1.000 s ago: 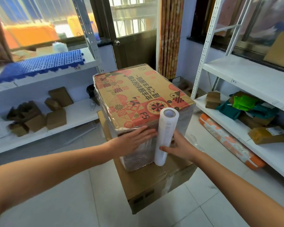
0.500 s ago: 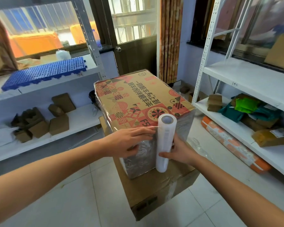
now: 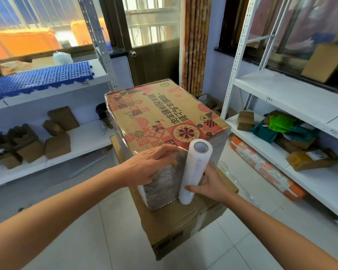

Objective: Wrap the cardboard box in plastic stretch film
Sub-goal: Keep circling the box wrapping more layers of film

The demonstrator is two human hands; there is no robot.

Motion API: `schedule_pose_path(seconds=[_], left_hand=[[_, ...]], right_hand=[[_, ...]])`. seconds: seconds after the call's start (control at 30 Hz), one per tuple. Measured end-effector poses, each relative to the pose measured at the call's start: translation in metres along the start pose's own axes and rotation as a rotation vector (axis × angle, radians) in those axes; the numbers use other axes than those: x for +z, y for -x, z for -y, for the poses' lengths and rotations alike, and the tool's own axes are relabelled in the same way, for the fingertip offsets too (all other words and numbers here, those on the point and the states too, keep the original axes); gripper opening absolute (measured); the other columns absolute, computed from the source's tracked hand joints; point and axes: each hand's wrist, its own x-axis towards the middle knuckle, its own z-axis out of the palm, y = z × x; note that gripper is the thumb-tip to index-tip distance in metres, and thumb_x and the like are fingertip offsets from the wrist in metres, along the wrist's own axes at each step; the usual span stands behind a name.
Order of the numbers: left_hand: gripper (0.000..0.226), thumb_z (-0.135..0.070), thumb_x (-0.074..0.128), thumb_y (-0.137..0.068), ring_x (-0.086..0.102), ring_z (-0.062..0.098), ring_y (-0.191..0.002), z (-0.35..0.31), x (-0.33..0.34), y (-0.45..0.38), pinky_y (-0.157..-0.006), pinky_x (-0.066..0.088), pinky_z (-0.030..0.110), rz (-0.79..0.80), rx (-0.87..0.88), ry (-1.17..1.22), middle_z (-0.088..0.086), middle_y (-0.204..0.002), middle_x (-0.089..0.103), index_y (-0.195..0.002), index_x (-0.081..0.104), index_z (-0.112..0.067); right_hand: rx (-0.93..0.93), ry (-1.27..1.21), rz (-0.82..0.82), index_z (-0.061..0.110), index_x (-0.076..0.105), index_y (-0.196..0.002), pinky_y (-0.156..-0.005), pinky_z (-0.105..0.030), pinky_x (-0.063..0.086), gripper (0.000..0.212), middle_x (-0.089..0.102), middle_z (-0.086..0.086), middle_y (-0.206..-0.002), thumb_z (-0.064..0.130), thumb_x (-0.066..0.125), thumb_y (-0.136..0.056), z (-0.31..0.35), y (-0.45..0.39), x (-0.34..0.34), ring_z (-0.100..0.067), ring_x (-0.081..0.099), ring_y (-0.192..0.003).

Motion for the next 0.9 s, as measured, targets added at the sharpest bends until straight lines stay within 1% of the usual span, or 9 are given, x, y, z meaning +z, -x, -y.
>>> schedule_pose_path(seconds=[0.07, 0.13, 0.3, 0.4, 0.5, 0.6, 0.67, 0.8, 0.9], left_hand=[[0.058, 0.014, 0.064, -0.071, 0.047, 0.019, -0.116, 0.002, -0.001, 0.002, -0.087, 0.05, 0.025, -0.017, -0.033, 0.077, -0.003, -0.137, 0.031, -0.115, 0.049, -0.02], [0.05, 0.013, 0.058, -0.077, 0.049, 0.022, -0.116, 0.003, -0.002, 0.002, -0.083, 0.052, 0.026, -0.026, -0.059, 0.137, -0.002, -0.136, 0.032, -0.11, 0.047, -0.022], [0.043, 0.007, 0.055, -0.085, 0.045, 0.018, -0.123, 0.003, 0.0, 0.0, -0.097, 0.046, 0.032, 0.009, -0.012, 0.117, 0.001, -0.141, 0.035, -0.119, 0.05, -0.018], [0.047, 0.003, 0.06, -0.084, 0.039, 0.013, -0.126, 0.003, 0.002, 0.001, -0.103, 0.031, 0.024, 0.021, 0.043, 0.023, -0.004, -0.145, 0.032, -0.124, 0.051, -0.02], [0.055, 0.001, 0.068, -0.078, 0.037, 0.014, -0.13, 0.003, 0.002, 0.001, -0.108, 0.021, 0.021, 0.029, 0.066, -0.076, -0.001, -0.146, 0.037, -0.127, 0.053, -0.019], [0.047, -0.012, 0.069, -0.084, 0.044, 0.021, -0.131, 0.004, 0.005, -0.001, -0.111, 0.024, 0.034, 0.016, 0.126, -0.23, 0.007, -0.143, 0.046, -0.129, 0.056, -0.013], [0.043, -0.017, 0.063, -0.089, 0.043, 0.022, -0.132, 0.005, 0.009, -0.001, -0.112, 0.026, 0.039, 0.006, 0.148, -0.294, 0.008, -0.143, 0.046, -0.131, 0.055, -0.012], [0.039, -0.02, 0.05, -0.094, 0.039, 0.02, -0.134, 0.005, 0.013, -0.002, -0.116, 0.018, 0.036, 0.026, 0.187, -0.394, 0.007, -0.143, 0.046, -0.132, 0.054, -0.012], [0.04, -0.024, 0.051, -0.094, 0.041, 0.019, -0.133, 0.003, 0.013, -0.004, -0.115, 0.018, 0.038, 0.048, 0.177, -0.472, 0.006, -0.14, 0.049, -0.132, 0.053, -0.013]], right_hand=[[0.006, 0.002, -0.02, 0.043, 0.037, -0.125, -0.087, -0.014, 0.045, 0.076, 0.05, 0.023, -0.121, 0.035, 0.082, -0.065, -0.002, 0.002, 0.0, 0.007, 0.049, -0.113], [0.017, -0.002, -0.06, 0.04, 0.031, -0.131, -0.09, -0.022, 0.048, 0.085, 0.049, 0.016, -0.125, 0.038, 0.083, -0.063, -0.009, 0.005, -0.002, 0.0, 0.049, -0.116], [0.129, 0.032, -0.088, 0.028, 0.021, -0.132, -0.091, -0.039, 0.053, 0.099, 0.041, 0.004, -0.122, 0.049, 0.081, -0.056, -0.02, 0.011, -0.012, -0.01, 0.048, -0.113], [0.127, 0.009, -0.088, 0.031, 0.018, -0.135, -0.094, -0.036, 0.05, 0.105, 0.041, 0.003, -0.127, 0.05, 0.084, -0.055, -0.021, 0.008, -0.021, -0.012, 0.047, -0.117], [0.129, -0.018, -0.115, 0.032, 0.024, -0.136, -0.094, -0.034, 0.049, 0.105, 0.045, 0.011, -0.125, 0.05, 0.087, -0.054, -0.021, 0.003, -0.029, -0.005, 0.048, -0.114], [0.124, -0.026, -0.14, 0.035, 0.026, -0.134, -0.091, -0.03, 0.049, 0.104, 0.046, 0.02, -0.122, 0.05, 0.088, -0.052, -0.025, 0.003, -0.029, -0.001, 0.049, -0.112], [0.121, -0.045, -0.126, 0.031, 0.028, -0.135, -0.093, -0.033, 0.05, 0.103, 0.048, 0.014, -0.124, 0.049, 0.088, -0.053, -0.03, 0.005, -0.024, -0.002, 0.05, -0.113], [0.138, -0.114, -0.079, 0.027, 0.03, -0.135, -0.097, -0.039, 0.049, 0.104, 0.049, 0.004, -0.127, 0.045, 0.09, -0.052, -0.037, 0.006, -0.02, -0.01, 0.051, -0.117], [0.153, -0.118, -0.016, 0.028, 0.025, -0.137, -0.094, -0.028, 0.049, 0.106, 0.045, 0.007, -0.127, 0.05, 0.087, -0.054, -0.041, 0.005, -0.028, -0.005, 0.048, -0.116]])
